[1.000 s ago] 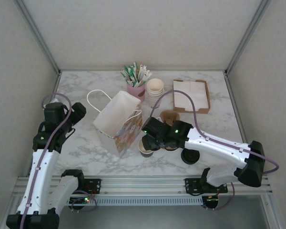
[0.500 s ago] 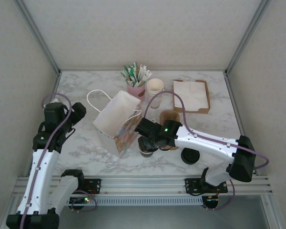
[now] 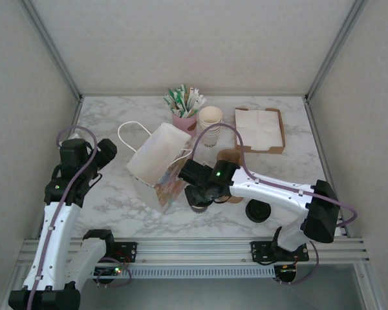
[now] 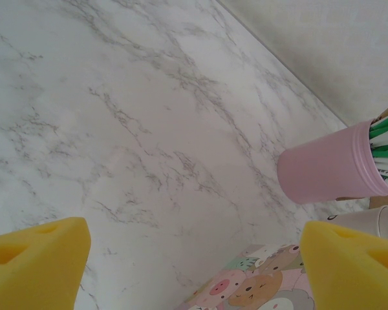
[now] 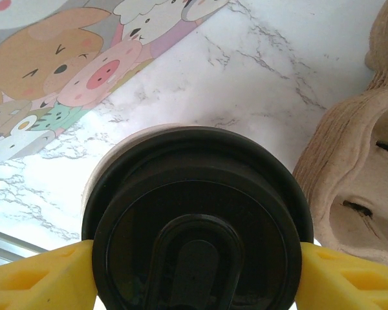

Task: Pack the takeout coffee

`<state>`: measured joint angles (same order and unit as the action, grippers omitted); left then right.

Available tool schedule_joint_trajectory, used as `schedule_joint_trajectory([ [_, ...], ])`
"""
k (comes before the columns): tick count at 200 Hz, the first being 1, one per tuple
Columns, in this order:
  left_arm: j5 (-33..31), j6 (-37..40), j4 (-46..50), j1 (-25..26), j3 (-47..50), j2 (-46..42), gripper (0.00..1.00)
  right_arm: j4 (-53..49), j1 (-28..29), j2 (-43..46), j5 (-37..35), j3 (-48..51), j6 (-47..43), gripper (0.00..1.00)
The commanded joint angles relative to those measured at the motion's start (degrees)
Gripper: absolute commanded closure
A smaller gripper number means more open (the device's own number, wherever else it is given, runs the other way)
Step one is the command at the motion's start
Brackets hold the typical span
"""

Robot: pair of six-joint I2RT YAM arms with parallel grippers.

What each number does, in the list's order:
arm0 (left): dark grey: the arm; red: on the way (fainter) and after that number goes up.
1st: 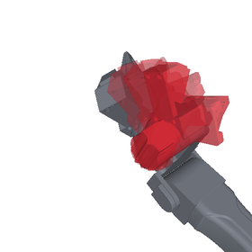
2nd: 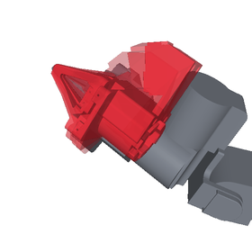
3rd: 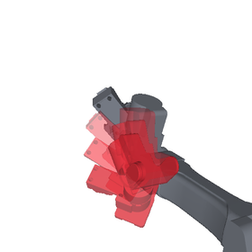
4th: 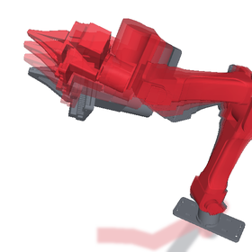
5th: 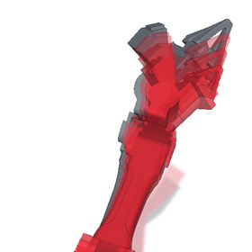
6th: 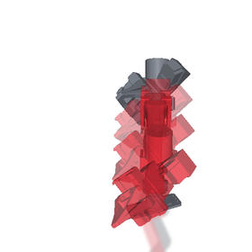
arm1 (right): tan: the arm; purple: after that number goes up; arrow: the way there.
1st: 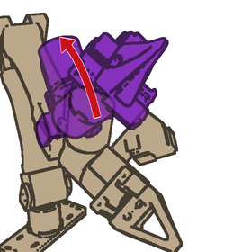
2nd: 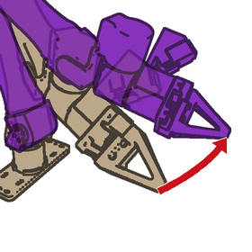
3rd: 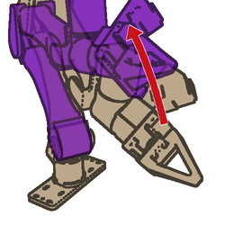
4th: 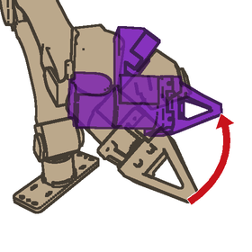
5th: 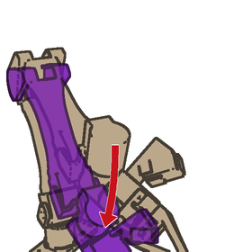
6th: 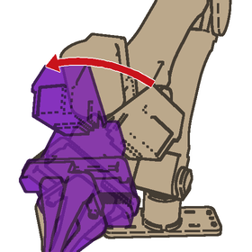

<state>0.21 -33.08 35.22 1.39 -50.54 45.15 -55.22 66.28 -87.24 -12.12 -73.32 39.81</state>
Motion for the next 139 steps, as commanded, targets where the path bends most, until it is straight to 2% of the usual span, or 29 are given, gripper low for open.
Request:
schedule_joint_trajectory([
  [1, 1.0, -0.7, 0.5, -0.6, -0.4, -0.5, 0.16, -2.1, 0.7, -1.1, 0.3, -2.2, 0.5, 0.26],
  [139, 0.9, -0.7, 0.5, -0.6, -0.4, -0.4, 0.16, -1.5, 0.7, -3.4, 1.9, -2.7, 0.8, 0.25],
])
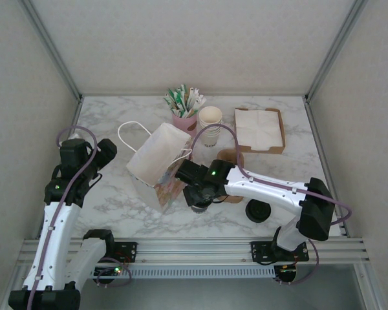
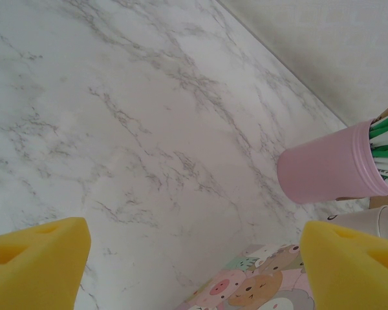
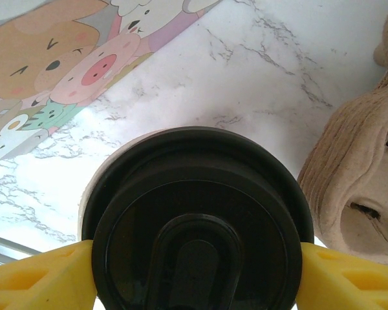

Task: Pack the takeout coffee

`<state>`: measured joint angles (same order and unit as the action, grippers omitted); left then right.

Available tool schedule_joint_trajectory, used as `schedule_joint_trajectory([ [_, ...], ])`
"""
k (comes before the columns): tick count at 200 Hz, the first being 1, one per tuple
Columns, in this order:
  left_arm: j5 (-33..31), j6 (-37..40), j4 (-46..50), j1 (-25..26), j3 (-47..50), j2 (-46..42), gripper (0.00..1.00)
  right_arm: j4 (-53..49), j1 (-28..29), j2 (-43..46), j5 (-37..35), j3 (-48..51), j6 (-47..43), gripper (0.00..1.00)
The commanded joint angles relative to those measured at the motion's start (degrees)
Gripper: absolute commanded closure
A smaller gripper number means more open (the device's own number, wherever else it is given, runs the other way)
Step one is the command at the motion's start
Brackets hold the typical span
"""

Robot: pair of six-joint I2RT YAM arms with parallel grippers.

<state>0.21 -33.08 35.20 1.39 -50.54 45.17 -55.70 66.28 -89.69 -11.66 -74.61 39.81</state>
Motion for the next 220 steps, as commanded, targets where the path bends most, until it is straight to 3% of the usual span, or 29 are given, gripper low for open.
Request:
schedule_joint_trajectory([
  [1, 0.9, -0.7, 0.6, -0.5, -0.4, -0.4, 0.16, -1.0, 0.7, -0.9, 1.4, -1.4, 0.7, 0.25],
  [164, 1.0, -0.7, 0.6, -0.6, -0.4, -0.4, 0.16, 1.2, 0.8, -2.6, 5.3, 1.7, 3.0, 0.25],
  [220, 0.9, -0.7, 0.6, -0.6, -0.4, -0.4, 0.15, -1.6, 0.8, -4.4, 3.3, 2.8, 3.9, 0.25],
])
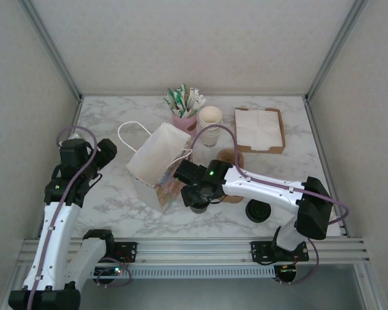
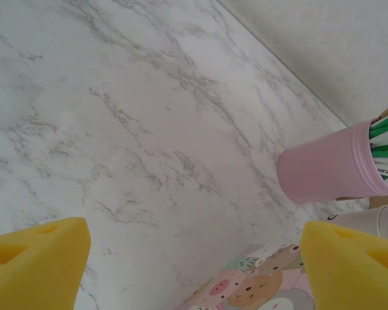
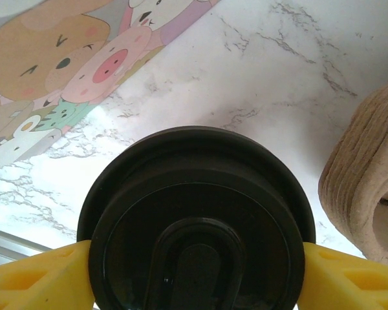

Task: Pack the takeout coffee

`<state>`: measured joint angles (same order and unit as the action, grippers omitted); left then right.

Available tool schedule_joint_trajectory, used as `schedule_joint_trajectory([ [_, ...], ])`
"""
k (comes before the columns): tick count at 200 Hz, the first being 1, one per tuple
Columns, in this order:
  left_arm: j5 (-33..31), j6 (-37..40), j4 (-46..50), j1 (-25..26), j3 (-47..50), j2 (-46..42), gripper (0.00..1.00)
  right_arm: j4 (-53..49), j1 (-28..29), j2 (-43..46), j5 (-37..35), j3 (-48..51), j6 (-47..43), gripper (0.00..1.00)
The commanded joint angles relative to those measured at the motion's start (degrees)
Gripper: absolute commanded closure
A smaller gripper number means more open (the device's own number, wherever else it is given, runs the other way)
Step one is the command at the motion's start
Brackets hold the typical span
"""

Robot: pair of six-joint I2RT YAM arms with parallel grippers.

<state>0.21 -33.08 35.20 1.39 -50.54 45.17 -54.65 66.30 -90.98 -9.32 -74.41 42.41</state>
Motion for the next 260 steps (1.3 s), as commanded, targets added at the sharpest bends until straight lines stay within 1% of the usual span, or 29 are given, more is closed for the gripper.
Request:
schedule_joint_trajectory([
  [1, 0.9, -0.7, 0.6, -0.5, -0.4, -0.4, 0.15, -2.7, 0.8, -3.2, 0.9, 2.7, 1.3, 0.25],
  [85, 0.7, -0.7, 0.6, -0.6, -0.4, -0.3, 0.16, -7.7, 2.1, -6.9, -4.3, 3.3, 2.5, 0.26],
  [111, 0.7, -0.7, 0.6, -0.5, -0.3, -0.1, 0.16, -8.2, 2.4, -7.7, -4.7, 3.8, 2.9, 0.27],
  [141, 0.7, -0.7, 0.6, -0.5, -0.3, -0.1, 0.16, -6.9, 2.4, -5.0, -4.9, 3.8, 3.5, 0.27],
  [181, 0.7, -0.7, 0.6, -0.6, -0.4, 0.0, 0.16, -5.9, 2.4, -0.8, -6.1, 1.1, 3.9, 0.27],
  [227, 0.7, -0.7, 0.7, -0.6, -0.4, 0.0, 0.16, -5.5, 2.4, 1.0, -6.5, -0.9, 3.8, 0.25],
  [260, 0.7, -0.7, 0.6, -0.6, -0.3, 0.1, 0.16, -4.7, 2.4, 1.4, -5.5, -2.5, 3.7, 0.24],
])
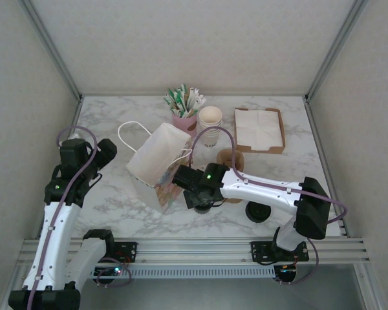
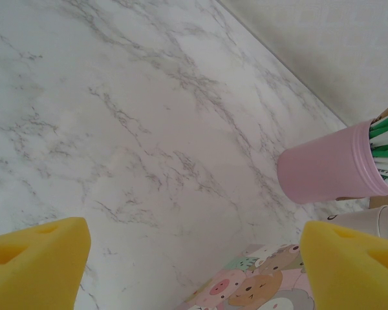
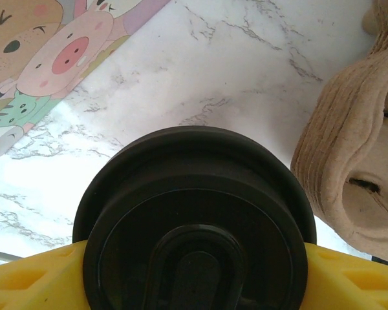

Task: Pack the takeout coffee

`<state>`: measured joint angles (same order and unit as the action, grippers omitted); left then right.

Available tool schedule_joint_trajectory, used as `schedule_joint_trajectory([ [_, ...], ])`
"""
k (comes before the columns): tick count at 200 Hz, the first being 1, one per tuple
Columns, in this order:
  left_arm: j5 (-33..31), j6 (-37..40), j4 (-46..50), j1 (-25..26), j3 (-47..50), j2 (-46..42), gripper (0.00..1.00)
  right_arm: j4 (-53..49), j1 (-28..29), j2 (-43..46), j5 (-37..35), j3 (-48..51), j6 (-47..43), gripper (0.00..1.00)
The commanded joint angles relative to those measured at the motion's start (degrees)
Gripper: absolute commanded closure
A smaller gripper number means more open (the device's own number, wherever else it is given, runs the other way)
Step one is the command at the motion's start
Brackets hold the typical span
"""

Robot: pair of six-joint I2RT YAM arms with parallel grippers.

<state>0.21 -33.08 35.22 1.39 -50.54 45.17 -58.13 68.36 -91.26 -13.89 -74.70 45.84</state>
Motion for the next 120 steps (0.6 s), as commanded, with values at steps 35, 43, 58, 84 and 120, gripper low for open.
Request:
schedule_joint_trajectory([
  [35, 0.7, -0.7, 0.6, -0.6, -0.3, 0.1, 0.16, -1.1, 0.3, 1.8, -1.2, -3.0, 0.3, 0.22],
  [43, 0.7, -0.7, 0.6, -0.6, -0.3, 0.1, 0.16, -1.0, 0.3, 1.9, -1.1, -3.0, 0.4, 0.21],
  [58, 0.7, -0.7, 0.6, -0.5, -0.3, 0.1, 0.16, -1.2, 0.4, 1.7, -1.1, -3.0, 0.4, 0.20],
  [84, 0.7, -0.7, 0.6, -0.5, -0.4, 0.1, 0.16, -1.4, 0.4, 1.2, -1.3, -2.7, 0.4, 0.20],
  [120, 0.7, -0.7, 0.5, -0.5, -0.4, 0.2, 0.16, -1.7, 0.4, 0.3, -1.9, -2.9, 0.4, 0.19],
])
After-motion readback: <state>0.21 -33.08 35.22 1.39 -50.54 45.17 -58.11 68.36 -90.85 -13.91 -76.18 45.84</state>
